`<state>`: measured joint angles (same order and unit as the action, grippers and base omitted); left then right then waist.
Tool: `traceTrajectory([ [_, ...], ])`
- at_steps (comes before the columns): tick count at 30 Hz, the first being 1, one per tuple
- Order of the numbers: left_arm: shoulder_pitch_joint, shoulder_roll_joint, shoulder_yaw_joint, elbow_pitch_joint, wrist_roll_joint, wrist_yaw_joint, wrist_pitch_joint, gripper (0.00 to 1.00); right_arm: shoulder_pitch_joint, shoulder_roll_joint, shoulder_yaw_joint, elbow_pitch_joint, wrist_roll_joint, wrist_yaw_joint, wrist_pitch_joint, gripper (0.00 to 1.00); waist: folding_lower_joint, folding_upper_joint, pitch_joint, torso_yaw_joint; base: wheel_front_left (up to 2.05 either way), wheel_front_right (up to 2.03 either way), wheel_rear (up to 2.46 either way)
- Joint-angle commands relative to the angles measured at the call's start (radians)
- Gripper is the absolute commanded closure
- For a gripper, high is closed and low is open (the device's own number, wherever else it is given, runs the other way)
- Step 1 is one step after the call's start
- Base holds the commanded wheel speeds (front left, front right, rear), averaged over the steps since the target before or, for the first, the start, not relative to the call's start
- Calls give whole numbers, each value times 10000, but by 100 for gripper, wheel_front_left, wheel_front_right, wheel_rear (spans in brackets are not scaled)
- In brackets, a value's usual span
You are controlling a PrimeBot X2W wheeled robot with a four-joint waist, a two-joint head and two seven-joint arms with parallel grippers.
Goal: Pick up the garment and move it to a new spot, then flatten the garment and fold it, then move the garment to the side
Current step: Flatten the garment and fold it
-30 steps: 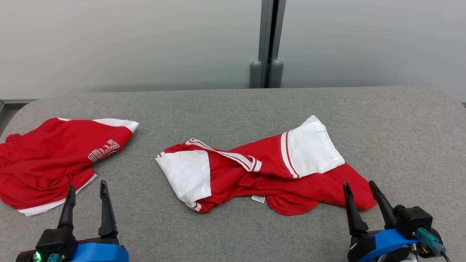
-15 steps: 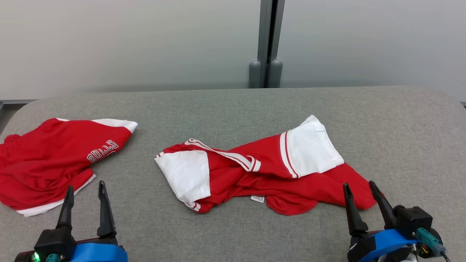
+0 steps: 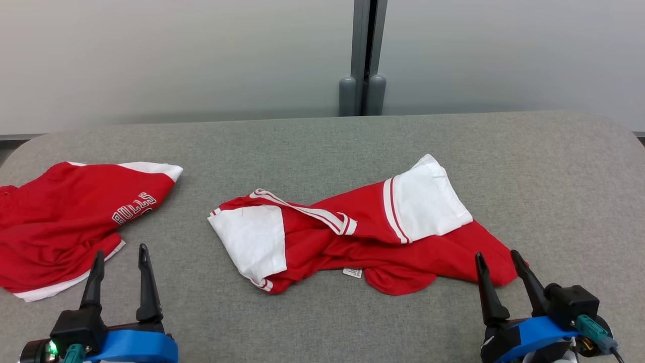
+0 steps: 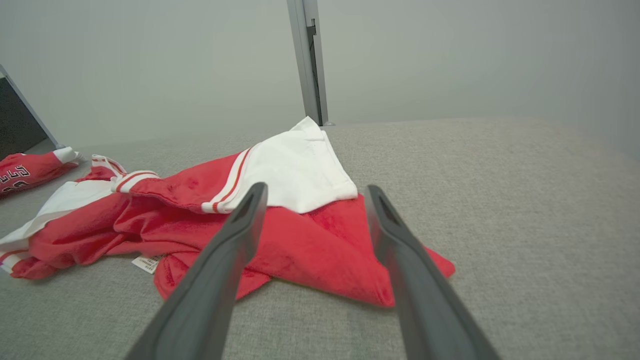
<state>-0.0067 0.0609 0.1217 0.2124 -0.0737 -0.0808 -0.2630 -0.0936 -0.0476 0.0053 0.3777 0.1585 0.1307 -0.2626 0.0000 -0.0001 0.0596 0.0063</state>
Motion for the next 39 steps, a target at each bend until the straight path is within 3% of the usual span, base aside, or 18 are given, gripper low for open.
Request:
traceTrajectory([
  [1, -184, 4, -8, 41, 60, -50, -26, 0, -54, -51, 6, 36, -14, 3, -34, 0, 0, 1, 12, -15, 0, 0, 0],
  [8, -1174, 218, -574, 598, 157, -255, -26, 0, -306, -51, 127, 29, -41, 1, -34, 0, 0, 1, 276, -240, 0, 0, 0],
  [16, -3346, 623, -1552, 2301, 231, -440, 59, 0, -675, -53, 124, 65, -30, 1, -34, 0, 0, 1, 915, -833, 0, 0, 0],
  [23, -5011, 1090, -2363, 4060, 38, -489, 954, 0, -934, -51, 205, -29, 133, 1, -34, 0, 0, 1, 1529, -1385, 0, 0, 0],
  [30, -5787, 1556, -3495, 5553, -422, -497, 1719, 0, -1130, -50, 145, -80, 282, 1, -34, 0, 0, 1, 1965, -1727, 0, 0, 0],
  [39, -6323, 1600, -4228, 6968, -1295, -498, 2304, 0, -1356, -50, 161, -117, 336, 1, -34, 0, 0, 1, 2287, -1906, 0, 0, 0],
])
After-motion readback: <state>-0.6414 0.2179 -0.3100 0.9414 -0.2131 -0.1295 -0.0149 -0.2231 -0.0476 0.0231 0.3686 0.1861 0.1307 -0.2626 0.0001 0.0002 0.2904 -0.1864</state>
